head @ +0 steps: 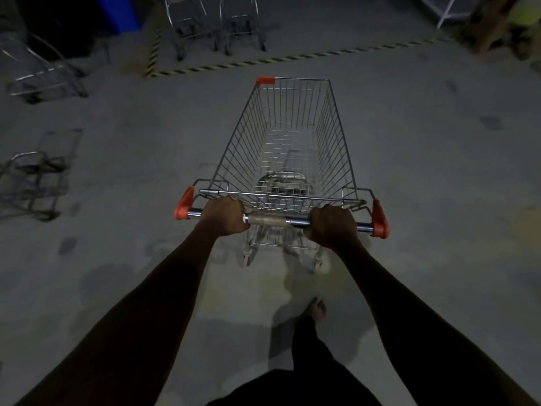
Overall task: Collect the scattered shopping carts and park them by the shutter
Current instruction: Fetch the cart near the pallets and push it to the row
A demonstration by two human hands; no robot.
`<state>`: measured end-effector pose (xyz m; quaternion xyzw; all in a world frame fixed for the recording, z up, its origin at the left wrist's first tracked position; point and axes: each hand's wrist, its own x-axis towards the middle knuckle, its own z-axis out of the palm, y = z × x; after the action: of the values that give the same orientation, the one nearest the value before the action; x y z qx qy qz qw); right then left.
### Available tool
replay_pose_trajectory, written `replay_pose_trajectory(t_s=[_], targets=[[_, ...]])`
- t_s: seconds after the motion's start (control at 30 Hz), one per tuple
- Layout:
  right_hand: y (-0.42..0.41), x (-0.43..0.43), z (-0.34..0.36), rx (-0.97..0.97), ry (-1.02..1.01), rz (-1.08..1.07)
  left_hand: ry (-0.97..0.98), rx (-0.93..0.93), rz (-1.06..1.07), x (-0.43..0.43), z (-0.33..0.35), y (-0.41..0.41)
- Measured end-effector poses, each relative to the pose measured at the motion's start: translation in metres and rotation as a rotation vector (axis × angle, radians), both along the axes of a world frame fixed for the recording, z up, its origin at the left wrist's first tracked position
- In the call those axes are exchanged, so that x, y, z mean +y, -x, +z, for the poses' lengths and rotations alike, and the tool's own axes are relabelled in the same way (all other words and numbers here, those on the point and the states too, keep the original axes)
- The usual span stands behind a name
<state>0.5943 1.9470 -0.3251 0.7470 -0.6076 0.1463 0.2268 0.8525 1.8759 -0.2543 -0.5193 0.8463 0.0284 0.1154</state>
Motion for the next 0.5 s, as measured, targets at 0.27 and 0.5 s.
replay_pose_trajectory(t_s=[0.27, 0.5], targets=[[0.11, -0.156, 0.009, -0.007, -0.116, 0.043, -0.024, -0.012, 0.024, -0.142, -0.006, 0.103], [0.176, -0.299, 0.012, 0.009, -0.201, 0.005, 0.0, 0.028, 0.052, -0.271, -0.013, 0.168]])
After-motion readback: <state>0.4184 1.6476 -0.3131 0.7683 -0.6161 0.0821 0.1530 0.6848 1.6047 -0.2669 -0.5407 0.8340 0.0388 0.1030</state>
